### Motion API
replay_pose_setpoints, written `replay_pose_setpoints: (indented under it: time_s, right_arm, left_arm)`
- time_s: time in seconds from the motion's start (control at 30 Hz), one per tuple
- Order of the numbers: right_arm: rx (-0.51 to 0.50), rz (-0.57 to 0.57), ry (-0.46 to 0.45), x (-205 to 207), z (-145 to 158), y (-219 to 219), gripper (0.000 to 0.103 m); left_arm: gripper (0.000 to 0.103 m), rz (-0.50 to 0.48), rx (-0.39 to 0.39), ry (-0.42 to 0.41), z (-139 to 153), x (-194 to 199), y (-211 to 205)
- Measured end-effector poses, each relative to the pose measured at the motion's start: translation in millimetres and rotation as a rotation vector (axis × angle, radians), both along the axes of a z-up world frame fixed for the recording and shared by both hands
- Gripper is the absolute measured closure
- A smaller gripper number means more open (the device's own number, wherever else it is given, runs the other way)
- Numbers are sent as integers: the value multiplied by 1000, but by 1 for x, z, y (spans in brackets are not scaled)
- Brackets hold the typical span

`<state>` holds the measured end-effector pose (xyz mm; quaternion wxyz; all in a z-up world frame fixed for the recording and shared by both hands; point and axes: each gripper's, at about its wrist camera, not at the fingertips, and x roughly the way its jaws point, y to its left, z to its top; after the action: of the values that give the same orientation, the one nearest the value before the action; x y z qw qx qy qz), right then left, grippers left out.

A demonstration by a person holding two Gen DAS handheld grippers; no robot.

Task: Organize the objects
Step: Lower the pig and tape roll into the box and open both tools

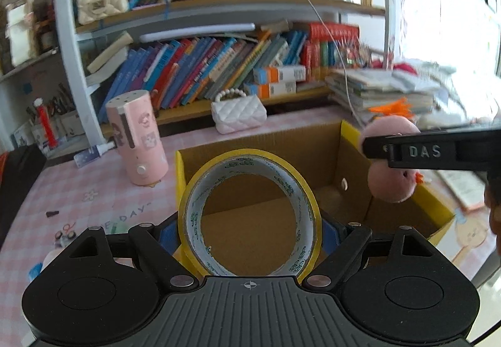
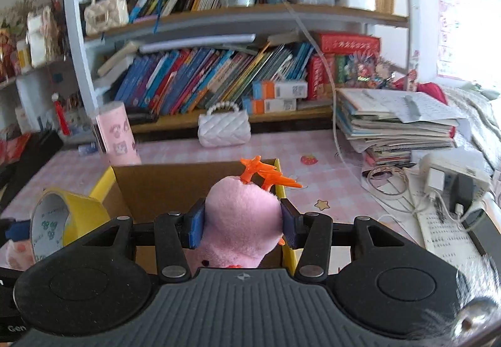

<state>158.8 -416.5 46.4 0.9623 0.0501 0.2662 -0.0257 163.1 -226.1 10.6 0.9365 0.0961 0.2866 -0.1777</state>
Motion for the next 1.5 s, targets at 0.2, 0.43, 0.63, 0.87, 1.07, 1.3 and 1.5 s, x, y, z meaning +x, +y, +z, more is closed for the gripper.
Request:
replay_pose_setpoints:
  time_s: [0.2,0.43,0.63,0.87,1.07,1.3,1.5]
  right_arm:
    - [-76,145,101,40,-12,0,58]
    - [-154,274,220,79,-31,15,57]
    - [-201,351,299,94,-45,28,57]
    - [-173,380,381,104,-56,29,57]
    - [-147,394,444,109,-62,28,57]
    - [-123,397,446,109,-63,26,57]
    - [-127,368,366,99,-53,24,53]
  left_arm:
    - [18,-3,73,35,-12,19,-16]
    - [18,-17,139,99,-24,33,-26]
    - [17,-28,182,127,-33,37,-30]
    - [17,-37,202,147,-34,40,-33]
    - [17,-44,208,162,-35,41,-35]
    - [17,-18,191,144,-32,36,-32]
    - [17,-2,136,91,-19,25,-23]
